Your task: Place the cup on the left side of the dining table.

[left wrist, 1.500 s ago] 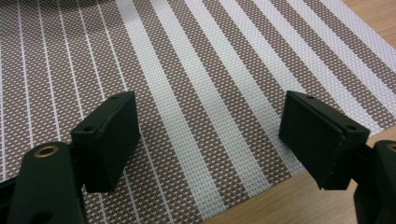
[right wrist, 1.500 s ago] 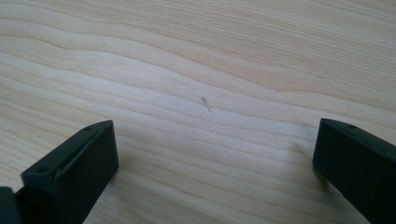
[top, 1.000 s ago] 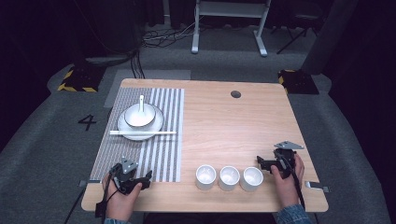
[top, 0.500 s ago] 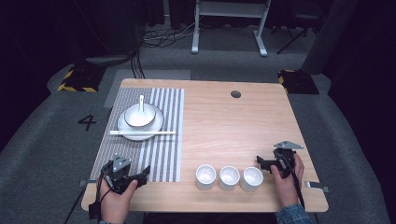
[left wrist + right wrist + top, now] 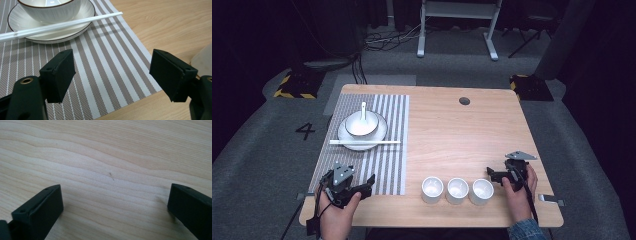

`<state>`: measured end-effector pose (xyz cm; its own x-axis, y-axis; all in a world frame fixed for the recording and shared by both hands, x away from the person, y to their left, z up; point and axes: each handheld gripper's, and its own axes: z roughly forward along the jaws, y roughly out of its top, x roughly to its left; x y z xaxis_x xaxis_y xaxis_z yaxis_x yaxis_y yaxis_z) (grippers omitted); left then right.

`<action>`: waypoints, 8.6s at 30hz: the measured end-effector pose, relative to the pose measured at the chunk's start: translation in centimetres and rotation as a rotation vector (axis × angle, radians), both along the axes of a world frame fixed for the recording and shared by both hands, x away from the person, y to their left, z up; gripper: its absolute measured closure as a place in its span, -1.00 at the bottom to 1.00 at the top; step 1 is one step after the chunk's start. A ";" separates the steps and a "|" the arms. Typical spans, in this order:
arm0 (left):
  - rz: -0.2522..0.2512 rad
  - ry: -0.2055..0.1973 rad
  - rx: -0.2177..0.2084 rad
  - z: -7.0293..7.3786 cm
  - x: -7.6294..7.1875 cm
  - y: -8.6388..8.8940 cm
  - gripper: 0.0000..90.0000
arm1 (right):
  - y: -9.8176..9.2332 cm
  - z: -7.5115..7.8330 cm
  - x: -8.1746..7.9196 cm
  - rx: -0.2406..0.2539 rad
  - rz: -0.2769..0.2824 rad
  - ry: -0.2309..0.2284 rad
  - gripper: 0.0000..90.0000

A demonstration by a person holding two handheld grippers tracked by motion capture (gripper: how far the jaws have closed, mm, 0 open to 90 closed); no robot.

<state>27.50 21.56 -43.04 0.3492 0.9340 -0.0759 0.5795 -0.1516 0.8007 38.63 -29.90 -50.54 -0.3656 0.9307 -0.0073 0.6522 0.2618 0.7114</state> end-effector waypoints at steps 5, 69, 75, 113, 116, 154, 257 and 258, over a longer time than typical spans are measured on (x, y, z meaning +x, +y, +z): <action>-0.003 -0.013 -0.004 0.1 0.2 -0.3 -0.54 | 0.0 0.0 0.0 0.000 0.000 0.000 -1.00; -0.391 -0.077 -0.069 -0.1 0.4 -16.3 -0.60 | 0.0 0.0 0.0 0.001 0.000 0.001 -1.00; -0.373 -0.103 -0.076 -1.1 0.1 -16.6 -0.60 | 0.0 0.0 0.0 0.001 0.000 0.001 -1.00; -0.374 -0.014 0.027 -6.4 1.0 -17.7 -0.42 | 0.0 0.0 0.0 0.001 0.000 0.001 -1.00; -0.373 -0.010 0.018 -6.5 1.1 -17.7 -0.42 | 0.0 0.0 0.0 0.001 0.000 0.001 -1.00; -0.413 -0.019 0.017 -2.7 1.1 -16.8 -0.41 | 0.0 0.0 0.0 0.000 0.000 0.000 -1.00; -0.009 0.107 0.141 -2.9 12.8 -5.5 -0.41 | 0.1 0.0 0.0 0.000 0.001 0.000 -1.00; -0.010 0.115 0.145 -3.0 12.8 -5.5 -0.41 | 0.1 0.0 0.0 0.001 0.001 0.001 -1.00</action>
